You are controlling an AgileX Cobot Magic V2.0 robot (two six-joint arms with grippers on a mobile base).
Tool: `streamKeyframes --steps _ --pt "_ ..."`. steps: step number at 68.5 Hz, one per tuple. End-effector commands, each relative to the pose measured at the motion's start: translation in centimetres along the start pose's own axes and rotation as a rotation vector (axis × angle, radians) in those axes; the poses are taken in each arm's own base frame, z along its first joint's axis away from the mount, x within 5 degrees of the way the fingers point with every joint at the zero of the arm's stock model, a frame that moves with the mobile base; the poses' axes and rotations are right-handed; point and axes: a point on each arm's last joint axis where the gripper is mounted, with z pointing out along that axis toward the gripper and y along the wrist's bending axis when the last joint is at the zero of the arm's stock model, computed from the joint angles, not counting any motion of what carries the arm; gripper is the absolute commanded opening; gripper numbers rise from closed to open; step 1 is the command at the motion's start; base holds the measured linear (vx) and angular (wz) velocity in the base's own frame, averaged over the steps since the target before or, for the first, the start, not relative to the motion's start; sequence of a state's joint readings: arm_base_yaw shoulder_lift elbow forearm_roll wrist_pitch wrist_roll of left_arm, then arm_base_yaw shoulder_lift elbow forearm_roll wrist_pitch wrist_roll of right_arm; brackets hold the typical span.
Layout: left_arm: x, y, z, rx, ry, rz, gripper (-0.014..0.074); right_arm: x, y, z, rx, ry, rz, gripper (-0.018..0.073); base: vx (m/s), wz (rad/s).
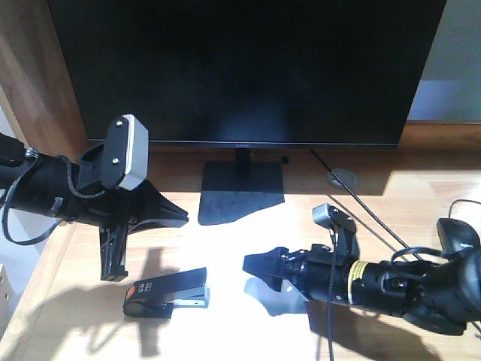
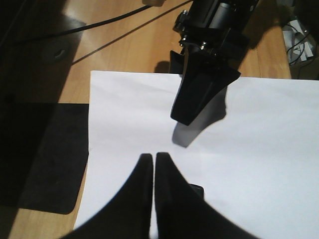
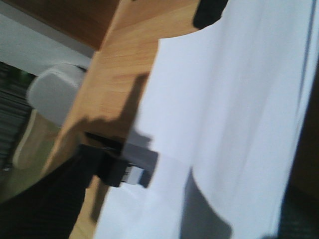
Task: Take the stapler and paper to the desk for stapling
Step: 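Open the right gripper and withdraw both grippers from the desk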
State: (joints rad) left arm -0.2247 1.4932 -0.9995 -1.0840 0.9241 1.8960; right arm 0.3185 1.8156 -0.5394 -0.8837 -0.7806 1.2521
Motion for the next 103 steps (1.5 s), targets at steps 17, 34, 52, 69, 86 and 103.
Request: streamKeyframes --steps 17,34,52,69,86,103 --pt "-1.9 0.5 -2.0 -0.148 -0.025 -0.116 -0.0006 -2.8 0.7 -4.4 0.387 -0.041 -0.291 0.0559 0.00 0.00" --pt "-0.4 1.4 -2.3 -0.278 0.114 -0.311 -0.0006 -4.0 1.9 -8.2 0.566 -0.085 -0.374 0.0384 0.00 0.00" --pt "1.1 1.9 -3.5 -0.435 0.273 -0.477 -0.0006 -5.0 4.4 -11.9 0.606 -0.201 -0.481 -0.0016 0.00 0.00" --pt "1.1 2.2 -6.6 -0.699 0.356 -0.552 -0.0006 -5.3 6.4 -14.9 0.599 -0.325 -0.515 -0.0010 0.00 0.00" --pt "-0.9 1.3 -9.5 -0.861 0.226 -0.512 -0.0006 -5.1 8.6 -18.1 0.571 -0.466 -0.543 -0.0010 0.00 0.00" --pt "-0.8 -2.4 -11.0 -0.982 -0.006 -0.421 -0.0006 -3.1 10.2 -21.6 0.512 -0.614 -0.610 -0.0010 0.00 0.00"
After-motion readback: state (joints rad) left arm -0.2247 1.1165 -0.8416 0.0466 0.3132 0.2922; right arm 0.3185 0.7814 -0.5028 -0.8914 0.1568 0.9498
